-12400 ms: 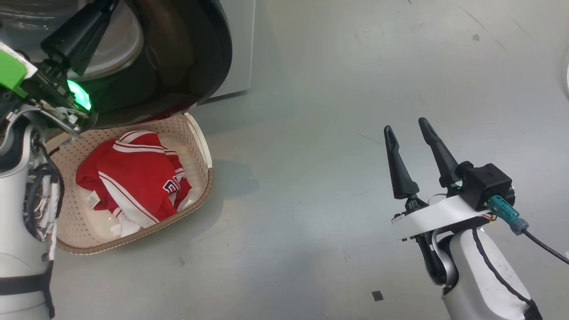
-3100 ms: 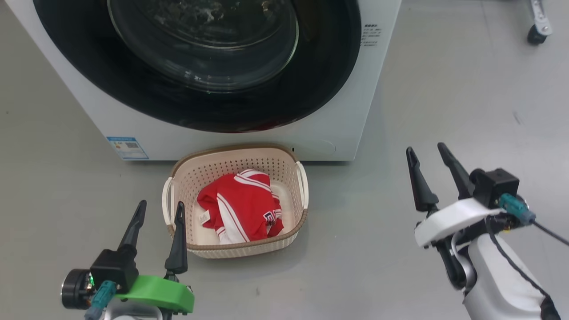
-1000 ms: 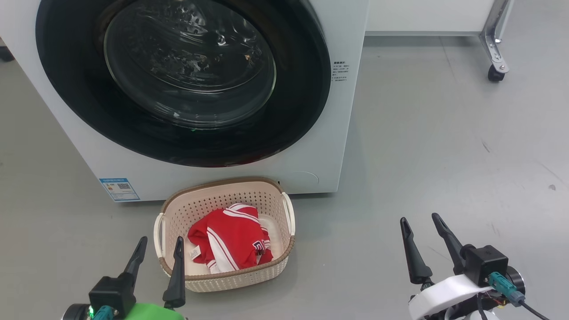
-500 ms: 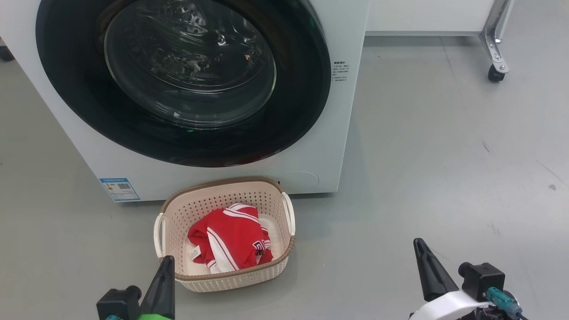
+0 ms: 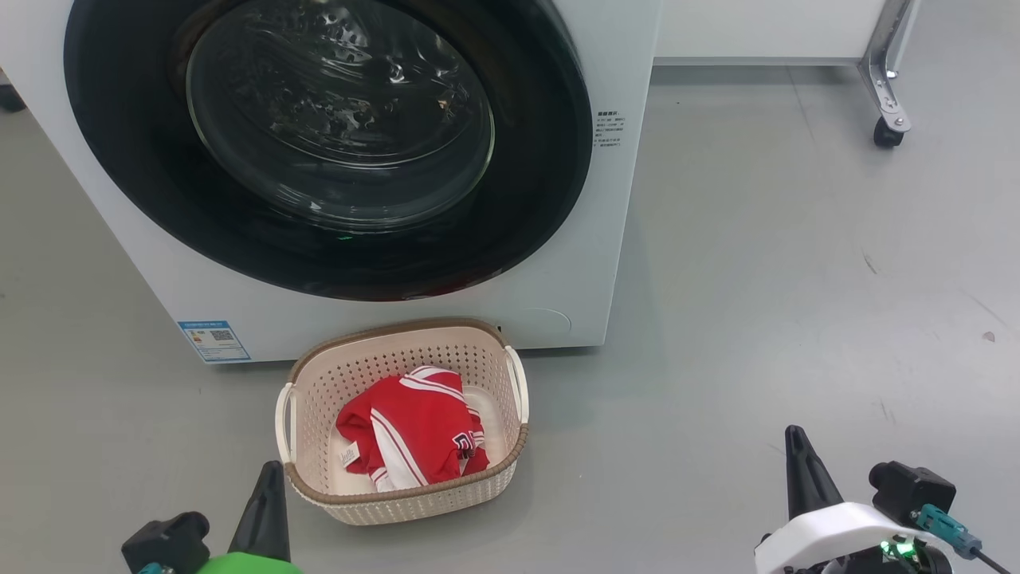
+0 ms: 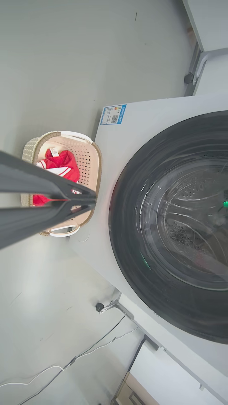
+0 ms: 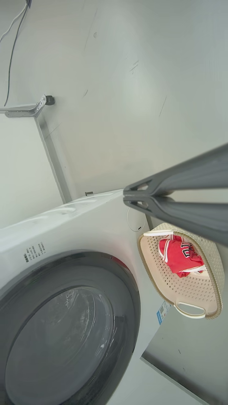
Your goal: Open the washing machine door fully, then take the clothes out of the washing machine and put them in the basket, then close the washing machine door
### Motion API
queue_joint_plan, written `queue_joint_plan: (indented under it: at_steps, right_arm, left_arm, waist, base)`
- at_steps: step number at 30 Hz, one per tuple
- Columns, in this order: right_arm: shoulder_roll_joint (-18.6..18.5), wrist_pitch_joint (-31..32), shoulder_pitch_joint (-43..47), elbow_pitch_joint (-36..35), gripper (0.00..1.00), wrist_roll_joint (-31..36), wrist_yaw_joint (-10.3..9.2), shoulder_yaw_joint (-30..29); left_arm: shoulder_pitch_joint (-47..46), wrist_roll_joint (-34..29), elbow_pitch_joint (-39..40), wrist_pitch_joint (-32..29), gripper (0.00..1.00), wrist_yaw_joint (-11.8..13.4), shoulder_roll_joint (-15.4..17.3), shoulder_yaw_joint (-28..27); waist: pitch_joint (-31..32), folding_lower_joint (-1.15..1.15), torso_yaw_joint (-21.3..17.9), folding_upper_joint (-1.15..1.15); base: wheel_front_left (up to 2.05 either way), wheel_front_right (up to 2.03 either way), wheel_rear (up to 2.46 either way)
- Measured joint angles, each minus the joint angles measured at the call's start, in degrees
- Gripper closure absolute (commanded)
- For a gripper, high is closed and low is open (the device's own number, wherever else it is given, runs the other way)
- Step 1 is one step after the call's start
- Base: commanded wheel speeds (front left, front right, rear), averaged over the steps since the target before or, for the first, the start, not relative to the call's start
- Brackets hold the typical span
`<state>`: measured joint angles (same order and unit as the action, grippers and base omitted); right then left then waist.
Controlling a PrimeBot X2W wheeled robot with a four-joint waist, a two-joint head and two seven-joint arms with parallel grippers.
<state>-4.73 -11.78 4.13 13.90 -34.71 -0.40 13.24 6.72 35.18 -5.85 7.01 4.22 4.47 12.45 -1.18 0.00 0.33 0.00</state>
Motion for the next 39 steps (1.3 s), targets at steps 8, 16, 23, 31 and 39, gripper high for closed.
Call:
queue_joint_plan:
  at_steps: [8,16,23,31,39]
  right_arm:
    - [0.2,1.6,-0.1,-0.1,1.0,-5.7,0.62,-1.7]
    - [0.2,3.0,-0.6,-0.1,1.0,-11.8,1.33,-3.4]
    - [0.1,4.5,-1.4,-0.1,1.0,-16.7,1.86,-4.9]
    - [0.1,6.0,-1.9,0.0,1.0,-22.8,2.36,-6.5]
    - [0.1,7.5,-2.8,0.1,1.0,-29.4,3.33,-8.4]
  left_arm:
    - [-0.2,6.1,-0.4,-1.3,1.0,-0.6,0.0,-1.4]
    - [-0.6,11.7,-1.1,-2.4,1.0,-1.6,0.0,-2.6]
    - [-1.7,17.0,-1.6,-3.0,1.0,-2.6,0.1,-3.6]
    - [-2.4,22.7,-2.7,-4.0,1.0,-3.6,0.1,-4.9]
    - [-3.6,29.2,-3.6,-5.0,1.0,-4.6,0.1,-6.2]
  waist:
    - [0.1,0.0,0.0,0.0]
    - [0.2,0.0,-0.1,0.0]
    - [0.2,0.0,-0.1,0.0]
    - [0.3,0.0,-0.1,0.0]
    - [0.5,0.0,-0.2,0.0]
  base:
    - [0.0,0.0,0.0]
    - [0.0,0.0,0.0]
    - [0.0,0.0,0.0]
    - [0.0,0.0,0.0]
    - [0.0,0.0,0.0]
